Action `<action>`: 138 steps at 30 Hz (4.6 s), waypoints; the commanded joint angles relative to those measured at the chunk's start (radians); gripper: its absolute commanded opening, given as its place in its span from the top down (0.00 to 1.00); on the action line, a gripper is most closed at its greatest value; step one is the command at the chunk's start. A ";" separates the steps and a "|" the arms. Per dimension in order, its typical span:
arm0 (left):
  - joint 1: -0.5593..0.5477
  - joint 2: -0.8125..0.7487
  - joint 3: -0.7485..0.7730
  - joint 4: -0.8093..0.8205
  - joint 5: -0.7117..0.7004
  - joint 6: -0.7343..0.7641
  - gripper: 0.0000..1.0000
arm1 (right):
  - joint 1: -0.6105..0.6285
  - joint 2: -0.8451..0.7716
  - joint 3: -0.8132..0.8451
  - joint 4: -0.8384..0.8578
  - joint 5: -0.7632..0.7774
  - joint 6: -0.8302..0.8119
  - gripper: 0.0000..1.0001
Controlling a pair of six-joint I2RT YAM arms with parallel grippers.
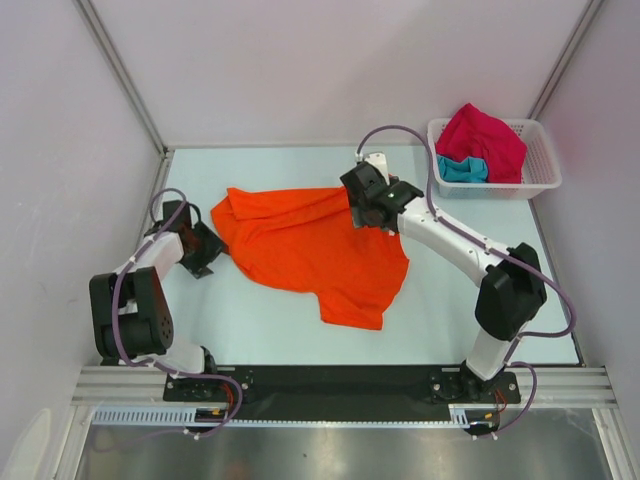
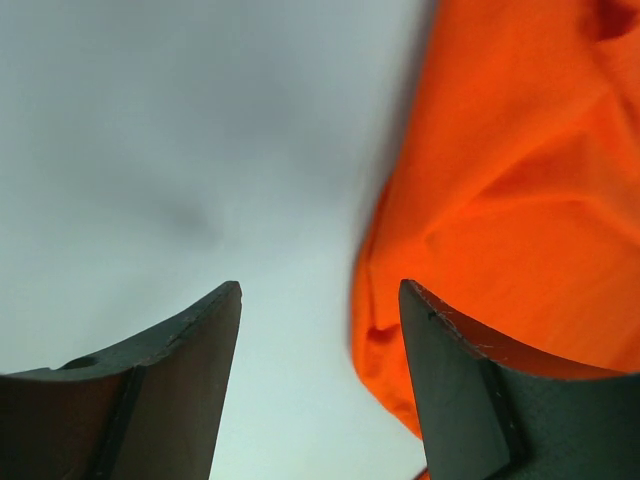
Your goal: Fold and stack the t-shirts
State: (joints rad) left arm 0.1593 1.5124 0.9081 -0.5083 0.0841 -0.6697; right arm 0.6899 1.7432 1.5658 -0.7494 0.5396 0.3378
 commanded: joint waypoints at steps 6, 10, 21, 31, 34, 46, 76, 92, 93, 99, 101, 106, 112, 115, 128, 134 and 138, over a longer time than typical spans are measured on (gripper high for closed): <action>-0.029 0.002 -0.098 0.159 -0.006 -0.108 0.32 | 0.059 -0.093 -0.016 -0.030 0.029 0.037 0.29; -0.035 0.043 -0.095 0.188 0.006 -0.119 0.32 | 0.059 -0.090 -0.010 -0.030 0.028 0.033 0.30; -0.050 0.130 -0.089 0.260 0.055 -0.142 0.35 | 0.059 -0.057 0.029 -0.056 0.039 0.033 0.31; -0.060 0.114 -0.110 0.314 0.128 -0.168 1.00 | 0.060 -0.056 0.037 -0.074 0.046 0.041 0.32; -0.063 0.077 -0.112 0.298 0.121 -0.171 1.00 | 0.062 -0.066 0.022 -0.073 0.048 0.043 0.32; -0.066 -0.176 -0.002 0.056 0.060 -0.082 1.00 | 0.062 -0.109 -0.029 -0.028 0.017 0.036 0.33; -0.067 -0.322 -0.164 0.073 -0.204 -0.148 0.48 | 0.069 -0.125 -0.078 -0.018 -0.004 0.032 0.36; -0.063 -0.181 -0.219 0.149 -0.178 -0.176 0.49 | 0.071 -0.139 -0.101 -0.028 0.017 0.021 0.37; -0.061 -0.172 -0.218 0.158 -0.176 -0.177 0.49 | 0.069 -0.139 -0.102 -0.030 0.019 0.021 0.37; -0.060 -0.092 -0.207 0.204 -0.146 -0.174 0.49 | 0.068 -0.129 -0.087 -0.034 0.026 0.015 0.37; -0.060 -0.072 -0.195 0.212 -0.136 -0.174 0.49 | 0.068 -0.119 -0.079 -0.039 0.026 0.015 0.37; -0.060 -0.017 -0.175 0.257 -0.103 -0.182 0.49 | 0.068 -0.094 -0.053 -0.047 0.026 0.009 0.38; -0.060 -0.008 -0.127 0.255 -0.093 -0.191 0.50 | 0.068 -0.074 -0.029 -0.053 0.036 0.000 0.38; -0.063 -0.023 -0.117 0.248 -0.093 -0.192 0.50 | 0.068 -0.065 -0.023 -0.054 0.037 -0.005 0.38; -0.076 0.006 -0.042 0.248 -0.099 -0.208 0.55 | 0.066 -0.043 -0.012 -0.053 0.045 -0.022 0.39; -0.096 0.069 0.029 0.246 -0.095 -0.214 0.56 | 0.065 -0.036 -0.010 -0.053 0.048 -0.028 0.39; -0.110 0.126 0.049 0.255 -0.093 -0.218 0.57 | 0.063 -0.031 -0.004 -0.054 0.048 -0.031 0.39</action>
State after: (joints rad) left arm 0.0662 1.5917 0.9176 -0.2695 -0.0181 -0.8654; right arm 0.7574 1.7000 1.5154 -0.8040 0.5625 0.3180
